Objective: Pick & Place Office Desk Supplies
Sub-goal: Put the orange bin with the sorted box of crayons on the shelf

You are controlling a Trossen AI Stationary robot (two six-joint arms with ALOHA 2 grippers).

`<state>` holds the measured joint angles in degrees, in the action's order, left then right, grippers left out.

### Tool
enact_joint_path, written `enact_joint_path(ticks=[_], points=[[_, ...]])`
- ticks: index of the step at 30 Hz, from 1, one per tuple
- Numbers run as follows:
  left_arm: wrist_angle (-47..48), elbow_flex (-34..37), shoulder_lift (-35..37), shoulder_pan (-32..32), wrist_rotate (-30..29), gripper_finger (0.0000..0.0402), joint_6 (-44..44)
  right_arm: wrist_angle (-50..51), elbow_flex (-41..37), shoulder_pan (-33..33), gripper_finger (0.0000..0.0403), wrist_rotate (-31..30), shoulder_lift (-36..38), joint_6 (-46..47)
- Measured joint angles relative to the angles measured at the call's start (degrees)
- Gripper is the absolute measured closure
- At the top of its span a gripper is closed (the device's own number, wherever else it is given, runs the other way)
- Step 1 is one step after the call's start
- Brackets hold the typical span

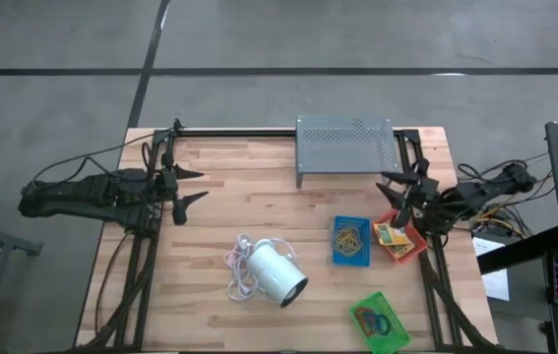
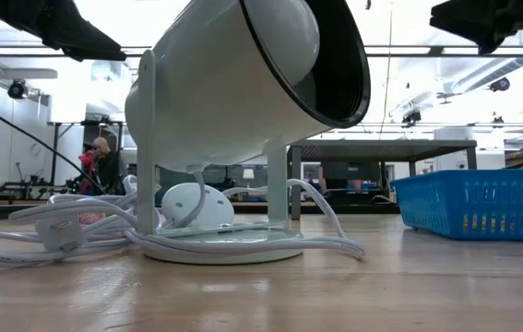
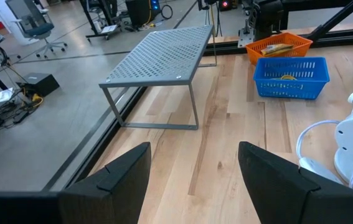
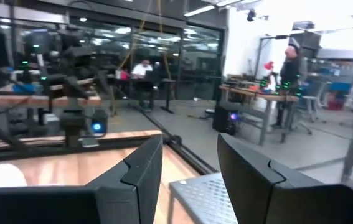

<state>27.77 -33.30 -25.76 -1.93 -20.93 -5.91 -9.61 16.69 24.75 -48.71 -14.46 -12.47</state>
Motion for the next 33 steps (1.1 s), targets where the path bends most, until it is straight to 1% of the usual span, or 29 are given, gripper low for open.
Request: enact_joint_path(ticks=[8, 13, 16, 21, 23, 26, 28, 30, 33], points=[[0.00, 0.00, 0.00, 0.01, 0.00, 0.0158, 0.00, 2.46, -0.13, 0.00, 0.0250, -8.60, 4.09, 0.25], [0.00, 0.00, 0.02, 0.00, 0.00, 0.0158, 0.00, 3.17, -0.15, 0.00, 0.0253, -8.85, 5.34, 0.36], [0.01, 0.00, 0.01, 0.01, -0.01, 0.0158, 0.00, 3.03, 0.06, 0.00, 0.0256, -10.30, 6.43, 0.50], [0.00, 0.00, 0.00, 0.01, 0.00, 0.0158, 0.00, 2.93, 0.55, -0.02, 0.0259, -16.93, 9.90, 0.29], [0.01, 0.00, 0.01, 0.00, 0.00, 0.0158, 0.00, 3.01, 0.43, 0.00, 0.0258, -16.36, 11.25, 0.47], [0.01, 0.00, 0.02, 0.01, 0.00, 0.0158, 0.00, 3.43, 0.29, 0.00, 0.0257, -11.89, 13.07, -0.93], [0.00, 0.00, 0.00, 0.01, 0.00, 0.0158, 0.00, 3.49, -0.10, 0.00, 0.0259, -10.29, 14.32, -2.98], [0.00, 0.00, 0.02, 0.01, 0.00, 0.0158, 0.00, 3.49, -0.49, -0.01, 0.0259, -10.30, 14.41, -4.12], [0.00, 0.00, 0.02, 0.02, 0.00, 0.0158, 0.00, 3.91, -1.37, 0.02, 0.0258, -12.67, 14.39, -3.94]])
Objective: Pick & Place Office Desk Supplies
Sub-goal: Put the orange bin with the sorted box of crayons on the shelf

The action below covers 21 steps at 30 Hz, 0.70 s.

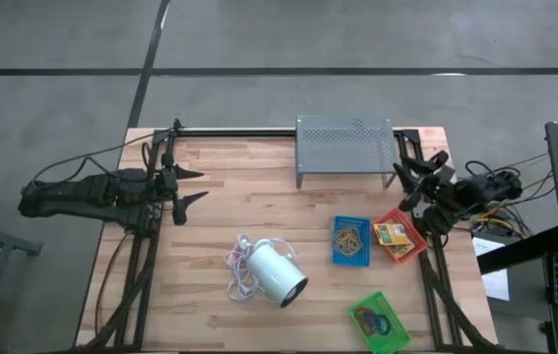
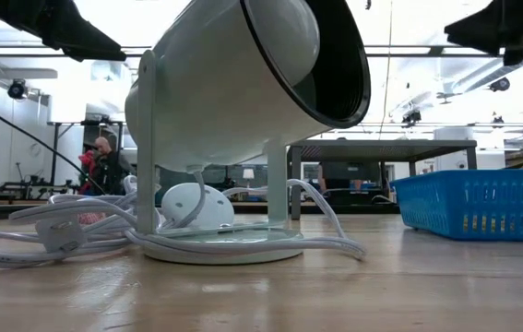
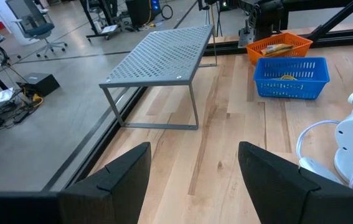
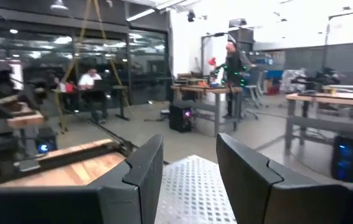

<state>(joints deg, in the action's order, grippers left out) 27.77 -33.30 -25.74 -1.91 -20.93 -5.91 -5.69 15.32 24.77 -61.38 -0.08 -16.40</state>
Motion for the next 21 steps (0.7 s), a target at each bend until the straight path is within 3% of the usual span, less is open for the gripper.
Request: enact_joint_path(ticks=[5, 12, 21], points=[[0.02, 0.00, -0.02, -0.01, 0.00, 0.0158, 0.00, -0.07, -4.19, -0.02, 0.0257, -4.01, 0.02, 2.19], [0.02, 0.00, 0.00, -0.02, 0.00, 0.0158, 0.00, -1.55, -11.19, 0.17, 0.0257, -4.16, 0.01, 15.35], [0.02, 0.00, 0.00, 0.00, 0.00, 0.0158, 0.00, -11.13, -10.63, 0.22, 0.0252, -7.89, -0.03, 15.89]])
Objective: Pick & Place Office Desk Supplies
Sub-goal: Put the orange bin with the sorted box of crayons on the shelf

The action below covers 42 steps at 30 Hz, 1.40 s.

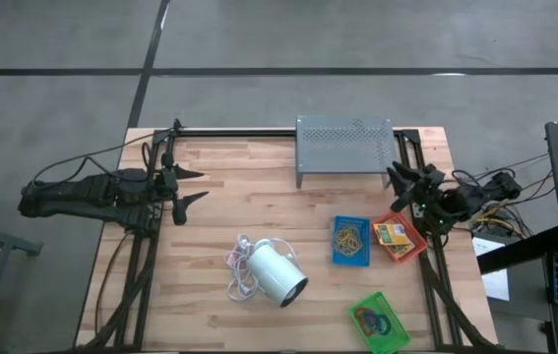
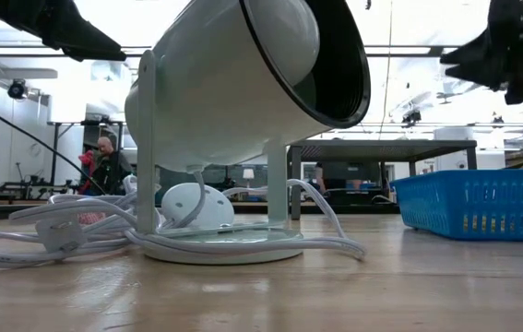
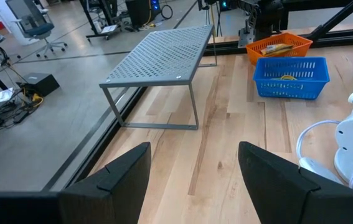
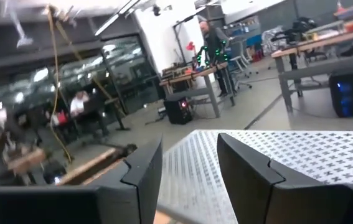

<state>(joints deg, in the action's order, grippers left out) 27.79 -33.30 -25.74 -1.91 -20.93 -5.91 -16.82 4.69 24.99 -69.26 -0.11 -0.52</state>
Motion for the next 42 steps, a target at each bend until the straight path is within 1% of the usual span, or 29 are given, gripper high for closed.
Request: enact_joint_path(ticks=[6, 10, 12, 15, 18, 19, 21, 23, 24, 25, 26, 27, 30, 33, 34, 37, 39, 40, 42], points=[[0.00, 0.00, -0.02, -0.01, 0.00, 0.0158, 0.00, 0.40, 4.82, 0.31, 0.0244, -3.21, -1.99, 4.25], [0.00, 0.00, -0.02, -0.01, 0.00, 0.0158, 0.00, 2.08, 7.57, 1.20, 0.0236, -7.10, -5.52, 4.86], [0.00, 0.00, 0.00, -0.02, 0.00, 0.0158, 0.00, 4.10, 8.98, 2.44, 0.0232, -8.31, -7.46, 7.04], [-0.02, -0.02, -0.02, 0.00, -0.02, 0.0158, 0.00, 11.98, 11.75, 5.54, 0.0225, -10.53, -9.56, 14.14], [-0.02, 0.00, -0.01, -0.01, 0.00, 0.0158, 0.00, 28.24, 15.81, 9.32, 0.0219, -10.20, -10.12, 25.96], [0.00, 0.00, 0.00, -0.02, 0.00, 0.0158, 0.00, 34.83, 17.59, 10.48, 0.0217, -9.04, -10.15, 31.07], [-0.01, 0.00, -0.02, 0.00, 0.00, 0.0158, 0.00, 48.05, 21.65, 12.08, 0.0214, -4.10, -10.13, 42.26], [-0.02, 0.00, 0.00, -0.02, -0.02, 0.0158, 0.00, 60.82, 25.40, 12.59, 0.0210, 4.81, -10.34, 54.83], [-0.02, 0.00, 0.00, 0.00, 0.00, 0.0158, 0.00, 65.87, 27.10, 12.49, 0.0209, 10.02, -10.76, 60.49], [0.00, 0.00, 0.00, 0.00, 0.00, 0.0158, 0.00, 69.31, 28.47, 12.49, 0.0208, 13.97, -11.52, 65.51], [-0.01, 0.00, -0.01, -0.01, 0.00, 0.0158, 0.00, 71.99, 29.47, 12.52, 0.0207, 16.68, -12.46, 69.84], [-0.01, 0.00, 0.00, -0.01, 0.00, 0.0158, 0.00, 73.62, 30.28, 12.52, 0.0207, 18.13, -13.58, 72.62], [-0.01, -0.01, 0.00, 0.00, -0.01, 0.0158, 0.00, 77.33, 32.43, 12.50, 0.0207, 18.61, -17.22, 75.94], [-0.02, 0.00, -0.01, -0.01, 0.00, 0.0158, 0.00, 84.04, 34.68, 12.48, 0.0205, 19.69, -21.71, 84.74], [-0.01, 0.00, -0.01, 0.00, 0.00, 0.0158, 0.00, 86.27, 35.66, 12.46, 0.0204, 21.50, -23.25, 87.87], [-0.01, 0.00, -0.02, -0.01, 0.00, 0.0158, 0.00, 93.47, 38.51, 12.46, 0.0202, 32.32, -27.94, 96.90], [-0.01, 0.00, -0.02, -0.01, -0.02, 0.0158, 0.00, 97.45, 40.30, 12.51, 0.0202, 37.96, -31.00, 101.67], [-0.01, 0.00, -0.01, -0.01, 0.00, 0.0158, 0.00, 99.46, 41.01, 12.51, 0.0202, 39.62, -32.33, 103.42], [-0.01, 0.00, -0.01, -0.01, 0.00, 0.0158, 0.00, 103.26, 42.36, 12.50, 0.0202, 40.70, -34.72, 106.36]])
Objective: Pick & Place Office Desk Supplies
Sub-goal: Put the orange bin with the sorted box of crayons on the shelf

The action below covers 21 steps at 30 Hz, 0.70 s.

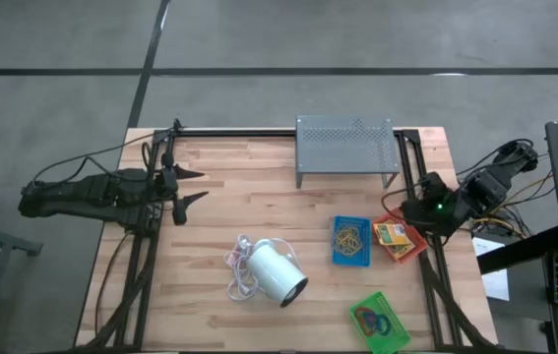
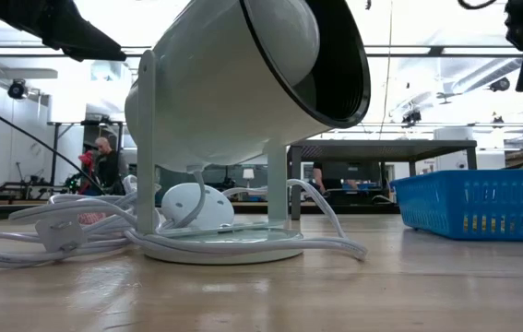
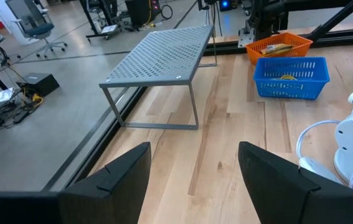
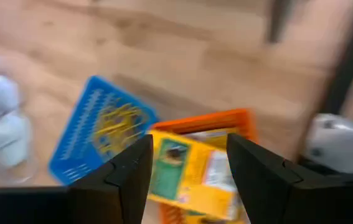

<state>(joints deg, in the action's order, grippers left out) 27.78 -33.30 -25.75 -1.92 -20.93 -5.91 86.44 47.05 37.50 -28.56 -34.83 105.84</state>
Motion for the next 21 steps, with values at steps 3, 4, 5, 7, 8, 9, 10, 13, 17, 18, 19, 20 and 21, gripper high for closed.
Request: enact_joint_path(ticks=[3, 4, 5, 7, 8, 9, 10, 13, 17, 18, 19, 20, 21], points=[[-0.01, 0.00, -0.01, 0.01, 0.00, 0.0158, 0.00, 3.84, 1.08, -0.07, 0.0202, 0.00, -3.01, 2.85], [-0.01, 0.00, 0.01, -0.01, 0.00, 0.0158, 0.00, 3.60, 1.27, -0.08, 0.0202, 0.05, -3.73, 2.95], [0.01, 0.00, 0.00, 0.01, 0.00, 0.0158, 0.00, 3.53, 1.29, -0.15, 0.0202, 0.17, -4.10, 2.81], [-0.01, 0.00, 0.01, 0.01, 0.00, 0.0158, 0.00, 3.58, 1.26, -0.53, 0.0202, 1.35, -4.40, 0.90], [0.01, 0.00, -0.01, -0.01, 0.00, 0.0158, 0.00, 3.58, 1.25, -0.74, 0.0202, 1.81, -4.27, -0.44], [0.01, 0.00, 0.01, -0.01, 0.00, 0.0158, 0.00, 3.59, 1.27, -1.01, 0.0202, 1.86, -4.20, -1.77], [-0.01, 0.00, 0.01, 0.00, 0.00, 0.0158, 0.00, 3.67, 1.40, -1.29, 0.0202, 1.89, -4.17, -2.79], [0.00, 0.00, 0.00, 0.01, -0.01, 0.0158, 0.00, 3.61, 2.09, -2.17, 0.0202, 1.91, -4.24, -5.68], [0.01, 0.00, 0.00, 0.00, 0.00, 0.0158, 0.00, 2.22, 4.24, -3.18, 0.0202, 1.36, -4.26, -15.31], [0.00, 0.00, 0.00, 0.01, -0.01, 0.0158, 0.00, 1.74, 5.10, -3.41, 0.0202, 1.26, -4.31, -18.53], [0.01, 0.00, 0.01, -0.01, 0.00, 0.0158, 0.00, 1.64, 5.88, -3.72, 0.0202, 1.23, -4.47, -22.02], [-0.01, 0.00, 0.01, 0.01, 0.00, 0.0158, 0.00, 1.65, 6.67, -4.08, 0.0202, 1.23, -4.85, -25.64], [0.00, 0.00, 0.00, 0.00, 0.00, 0.0158, 0.00, 1.70, 7.36, -4.54, 0.0202, 1.19, -5.32, -29.27]])
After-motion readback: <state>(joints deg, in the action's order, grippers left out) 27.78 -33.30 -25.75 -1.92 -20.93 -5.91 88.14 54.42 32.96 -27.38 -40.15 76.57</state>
